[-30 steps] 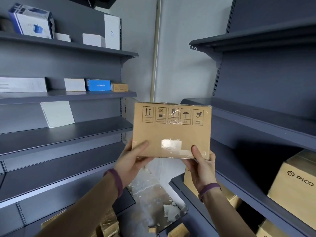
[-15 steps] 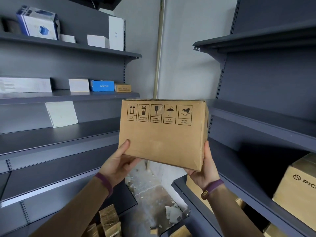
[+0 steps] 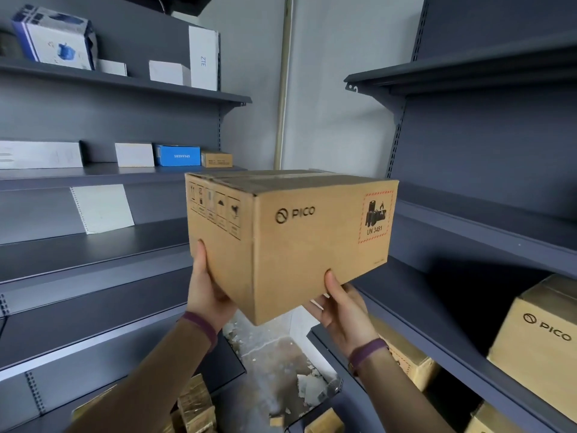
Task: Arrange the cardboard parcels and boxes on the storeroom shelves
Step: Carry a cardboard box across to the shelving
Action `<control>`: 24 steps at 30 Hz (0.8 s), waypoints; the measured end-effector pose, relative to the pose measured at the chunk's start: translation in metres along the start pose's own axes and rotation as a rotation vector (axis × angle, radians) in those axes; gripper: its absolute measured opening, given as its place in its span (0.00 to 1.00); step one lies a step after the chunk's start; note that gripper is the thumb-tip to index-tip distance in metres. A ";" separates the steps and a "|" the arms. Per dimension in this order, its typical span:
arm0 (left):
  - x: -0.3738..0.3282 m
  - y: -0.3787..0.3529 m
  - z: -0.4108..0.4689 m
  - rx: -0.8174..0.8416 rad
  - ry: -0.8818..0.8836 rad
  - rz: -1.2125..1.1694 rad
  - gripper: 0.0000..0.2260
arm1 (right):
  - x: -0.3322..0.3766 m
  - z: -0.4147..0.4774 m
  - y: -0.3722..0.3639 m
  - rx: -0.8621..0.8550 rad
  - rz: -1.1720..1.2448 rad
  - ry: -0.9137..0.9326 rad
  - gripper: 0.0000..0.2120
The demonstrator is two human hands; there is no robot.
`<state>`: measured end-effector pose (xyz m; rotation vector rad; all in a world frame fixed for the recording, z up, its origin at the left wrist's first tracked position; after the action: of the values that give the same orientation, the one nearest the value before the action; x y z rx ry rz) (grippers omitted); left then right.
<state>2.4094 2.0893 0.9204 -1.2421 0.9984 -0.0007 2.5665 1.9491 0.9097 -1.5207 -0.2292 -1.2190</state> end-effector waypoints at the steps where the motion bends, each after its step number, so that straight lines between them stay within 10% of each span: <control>1: -0.002 0.001 -0.001 -0.004 -0.001 0.004 0.28 | 0.003 0.001 0.004 -0.028 -0.010 0.012 0.29; 4: -0.007 0.007 -0.005 -0.030 0.003 0.065 0.31 | 0.022 0.008 0.026 -0.123 0.060 0.097 0.43; 9: -0.010 0.014 -0.008 -0.033 0.087 0.119 0.33 | 0.041 0.008 0.052 -0.105 0.131 0.133 0.18; 24: 0.041 -0.016 -0.018 0.273 0.126 0.129 0.52 | 0.049 0.001 0.031 -0.331 0.055 0.330 0.26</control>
<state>2.4309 2.0488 0.9076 -0.9356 1.1455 -0.1122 2.6102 1.9167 0.9284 -1.5617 0.2427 -1.4936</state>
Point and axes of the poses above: each hand's wrist, its own z-axis towards the middle knuckle, its own y-axis out of the back of the hand, x = y × z, the point moved 5 cm from there along z, towards the middle knuckle, and after that the axes turned 5 degrees about y, right-handed, at the moved point
